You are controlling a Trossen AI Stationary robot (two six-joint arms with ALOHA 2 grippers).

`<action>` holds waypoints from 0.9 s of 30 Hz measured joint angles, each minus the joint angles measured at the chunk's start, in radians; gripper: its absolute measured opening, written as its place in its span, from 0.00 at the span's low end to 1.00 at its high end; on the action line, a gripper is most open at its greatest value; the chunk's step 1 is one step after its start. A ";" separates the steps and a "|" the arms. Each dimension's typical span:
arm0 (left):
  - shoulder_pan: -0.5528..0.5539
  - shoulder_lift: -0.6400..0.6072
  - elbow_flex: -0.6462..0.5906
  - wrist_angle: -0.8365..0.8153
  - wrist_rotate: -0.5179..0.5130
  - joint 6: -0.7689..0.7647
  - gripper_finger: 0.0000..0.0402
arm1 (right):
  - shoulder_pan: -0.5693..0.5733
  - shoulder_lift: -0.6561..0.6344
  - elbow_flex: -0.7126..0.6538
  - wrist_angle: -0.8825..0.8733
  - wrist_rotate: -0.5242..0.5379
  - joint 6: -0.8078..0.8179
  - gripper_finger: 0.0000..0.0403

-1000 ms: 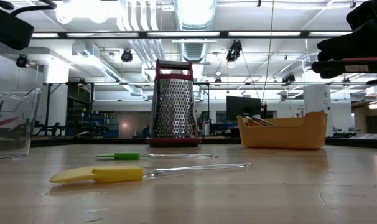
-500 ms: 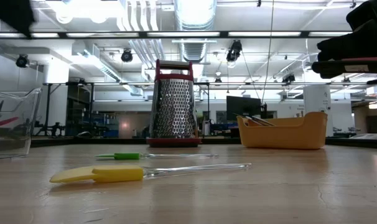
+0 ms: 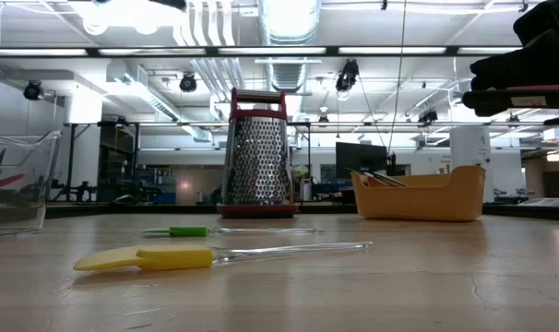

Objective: Pick & Place Kitchen Items
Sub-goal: Put the green spatula into the left transparent bin

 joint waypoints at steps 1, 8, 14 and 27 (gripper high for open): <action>0.021 0.015 -0.001 -0.005 0.010 0.017 0.48 | 0.000 0.000 0.000 0.000 0.000 0.000 0.02; 0.160 0.129 -0.062 0.008 0.223 0.062 0.48 | 0.000 0.000 0.000 0.000 0.000 0.000 0.02; 0.228 0.262 -0.096 0.077 0.404 0.145 0.48 | 0.000 0.000 0.000 0.000 0.000 0.000 0.02; 0.316 0.434 -0.097 0.161 0.524 0.281 0.48 | 0.000 0.000 0.000 0.000 0.000 0.000 0.02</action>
